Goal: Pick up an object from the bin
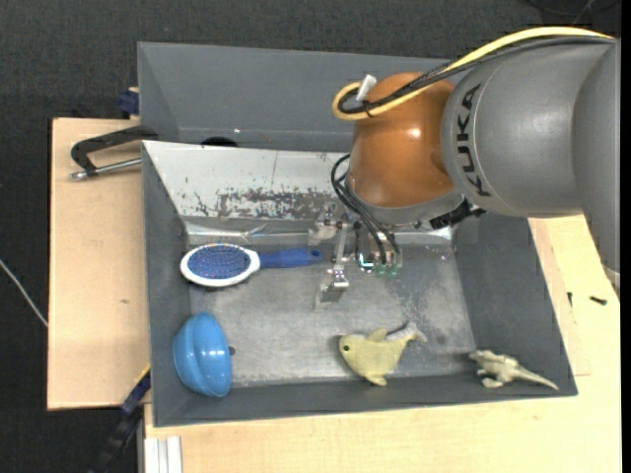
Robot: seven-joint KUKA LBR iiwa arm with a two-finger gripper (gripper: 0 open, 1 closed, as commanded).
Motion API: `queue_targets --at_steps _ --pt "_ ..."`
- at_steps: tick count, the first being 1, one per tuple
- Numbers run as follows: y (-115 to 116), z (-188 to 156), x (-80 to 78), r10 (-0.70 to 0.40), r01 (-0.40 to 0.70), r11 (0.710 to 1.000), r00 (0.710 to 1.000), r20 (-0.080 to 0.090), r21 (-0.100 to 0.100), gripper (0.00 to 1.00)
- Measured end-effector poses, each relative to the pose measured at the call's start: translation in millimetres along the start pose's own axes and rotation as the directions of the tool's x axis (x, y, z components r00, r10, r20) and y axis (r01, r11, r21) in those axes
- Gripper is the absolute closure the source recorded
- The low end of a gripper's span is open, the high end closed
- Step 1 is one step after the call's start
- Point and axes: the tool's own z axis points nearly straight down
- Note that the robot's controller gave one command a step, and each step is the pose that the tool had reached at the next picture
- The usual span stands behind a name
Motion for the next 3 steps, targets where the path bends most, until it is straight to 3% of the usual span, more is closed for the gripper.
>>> queue_targets --at_steps 1,2,3 --pt "-11.4 63.1 -23.7 0.123 -0.123 0.992 0.992 0.011 -0.002 0.00" --pt "-11.6 64.9 -23.5 0.125 -0.125 0.992 0.992 0.010 -0.002 1.00" --pt "4.0 -77.0 -7.3 0.125 -0.125 0.992 0.992 0.018 -0.005 1.00"
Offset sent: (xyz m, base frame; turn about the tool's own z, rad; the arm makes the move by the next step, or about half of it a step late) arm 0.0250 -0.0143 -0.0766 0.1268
